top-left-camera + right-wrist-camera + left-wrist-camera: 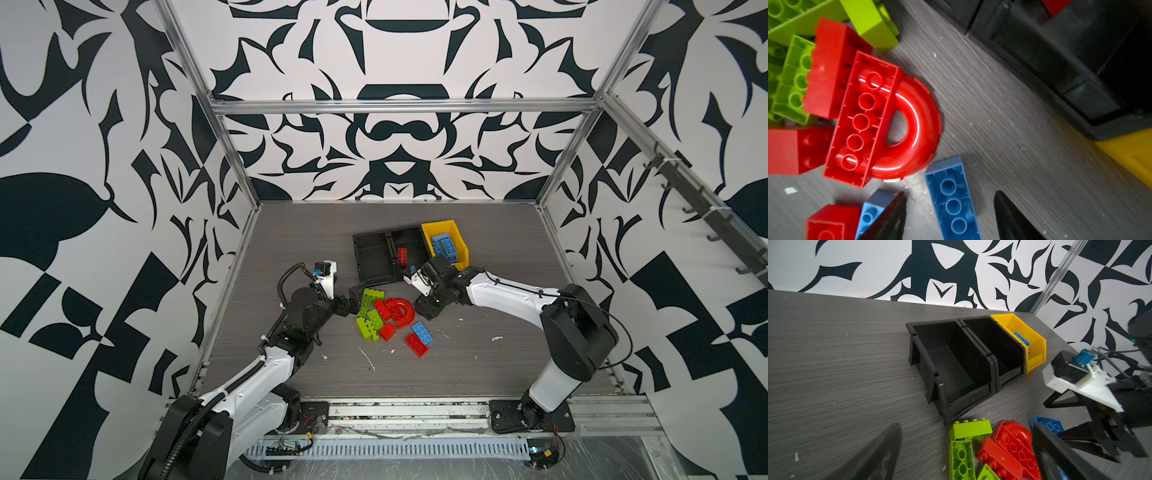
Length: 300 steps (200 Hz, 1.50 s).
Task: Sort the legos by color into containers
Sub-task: 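Move the right gripper back over the pile toward the next brick, then lower the right gripper onto a blue 2x4 brick and close on it, then carry the blue brick with the right gripper and release it into the yellow bin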
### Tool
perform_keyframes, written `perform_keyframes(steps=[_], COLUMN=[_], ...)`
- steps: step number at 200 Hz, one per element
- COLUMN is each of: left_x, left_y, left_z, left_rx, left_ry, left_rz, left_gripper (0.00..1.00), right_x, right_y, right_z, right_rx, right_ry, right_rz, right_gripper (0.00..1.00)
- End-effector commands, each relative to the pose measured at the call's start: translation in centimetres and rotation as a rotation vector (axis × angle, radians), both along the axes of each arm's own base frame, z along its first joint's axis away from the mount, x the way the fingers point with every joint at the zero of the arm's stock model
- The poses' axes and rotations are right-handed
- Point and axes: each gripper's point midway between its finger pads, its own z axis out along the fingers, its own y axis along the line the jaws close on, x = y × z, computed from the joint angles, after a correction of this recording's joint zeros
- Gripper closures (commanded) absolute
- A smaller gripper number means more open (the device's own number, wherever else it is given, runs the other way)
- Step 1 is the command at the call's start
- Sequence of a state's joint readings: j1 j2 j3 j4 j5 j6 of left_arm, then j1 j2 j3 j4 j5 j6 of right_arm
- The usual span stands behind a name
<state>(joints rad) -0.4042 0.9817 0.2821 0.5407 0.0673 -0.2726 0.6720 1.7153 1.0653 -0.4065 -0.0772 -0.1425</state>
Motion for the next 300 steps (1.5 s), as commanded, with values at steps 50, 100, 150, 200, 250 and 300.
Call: perform_keyframes(steps=[50,100,150,200,250,300], left_x=[0.2,0.2,0.2,0.3,0.2,0.2], left_y=[0.1,0.1,0.1,0.1,0.0,-0.1], left_z=[1.1,1.1,1.0,1.0,0.9,0.9], left_rx=[-0.005,-0.006,-0.003,-0.004,-0.008,-0.011], left_ry=[-0.029,-0.03,-0.024,-0.025,-0.022,-0.017], left_rz=[0.009,0.009,0.011,0.01,0.009,0.0], left_gripper=[0.0,0.0,0.0,0.0,0.0,0.0], right_x=[1.1,1.7,2.2,3.2,5.0,9.6], right_y=[0.1,0.0,-0.7,-2.3,-4.7,-7.4], right_z=[-0.6,-1.1,0.0,2.3,6.7,14.6], right_rx=[-0.055,-0.063,-0.047,0.022,0.068,0.167], right_ry=[0.006,0.02,-0.003,-0.025,-0.092,-0.258], right_rz=[-0.003,-0.039,-0.077,-0.16,-0.251,-0.385], right_gripper=[0.36,0.49,0.56,0.67,0.69,0.68])
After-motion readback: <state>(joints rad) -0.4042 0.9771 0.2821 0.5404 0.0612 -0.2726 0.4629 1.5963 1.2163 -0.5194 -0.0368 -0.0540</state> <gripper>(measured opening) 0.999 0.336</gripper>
